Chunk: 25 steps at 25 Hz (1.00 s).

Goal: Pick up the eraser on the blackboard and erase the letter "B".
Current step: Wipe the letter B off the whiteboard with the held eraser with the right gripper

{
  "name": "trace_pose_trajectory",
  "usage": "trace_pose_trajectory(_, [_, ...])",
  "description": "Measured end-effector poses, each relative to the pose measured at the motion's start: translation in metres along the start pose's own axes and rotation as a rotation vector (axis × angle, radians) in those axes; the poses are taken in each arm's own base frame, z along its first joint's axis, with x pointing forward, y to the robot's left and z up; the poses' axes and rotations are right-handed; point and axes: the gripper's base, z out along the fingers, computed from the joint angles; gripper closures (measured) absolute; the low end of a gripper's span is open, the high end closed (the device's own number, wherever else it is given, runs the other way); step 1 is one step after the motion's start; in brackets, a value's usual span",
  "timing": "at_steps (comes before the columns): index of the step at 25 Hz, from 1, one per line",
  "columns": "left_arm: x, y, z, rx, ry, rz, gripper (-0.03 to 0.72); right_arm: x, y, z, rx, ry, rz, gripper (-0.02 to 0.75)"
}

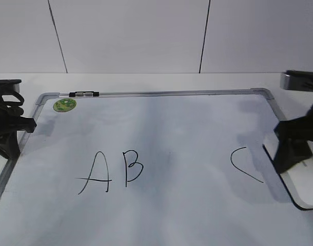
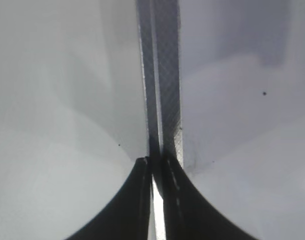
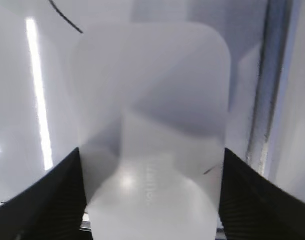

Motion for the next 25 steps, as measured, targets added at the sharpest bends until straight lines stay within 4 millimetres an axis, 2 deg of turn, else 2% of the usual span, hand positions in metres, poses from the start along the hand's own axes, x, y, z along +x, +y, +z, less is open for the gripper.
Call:
trace_pose_trajectory(3, [0.0,0.0,0.0,0.0,0.0,0.0,0.669,-0.014,0.035,-0.008,0.005,-0.031,-0.102,0.181])
trace_pose_trajectory(6, [0.0,0.0,0.0,0.0,0.0,0.0,0.669,-0.026,0.073,-0.003,0.019,-0.014,-0.193,0.181])
trace_pose_trajectory(9, [0.0,0.0,0.0,0.0,0.0,0.0,0.669,-0.04,0.1,0.009,0.038,0.024,-0.247,0.181])
trace_pose_trajectory(17, [0.0,0.0,0.0,0.0,0.0,0.0,0.669,-0.08,0.162,0.039,0.063,0.026,-0.33,0.181])
trace_pose_trajectory(21, [0.0,0.0,0.0,0.0,0.0,0.0,0.669,-0.098,0.189,0.061,0.088,0.015,-0.386,0.181])
trace_pose_trajectory(25, [0.0,0.0,0.0,0.0,0.002,0.0,0.669,-0.113,0.207,0.084,0.097,0.011,-0.413,0.181])
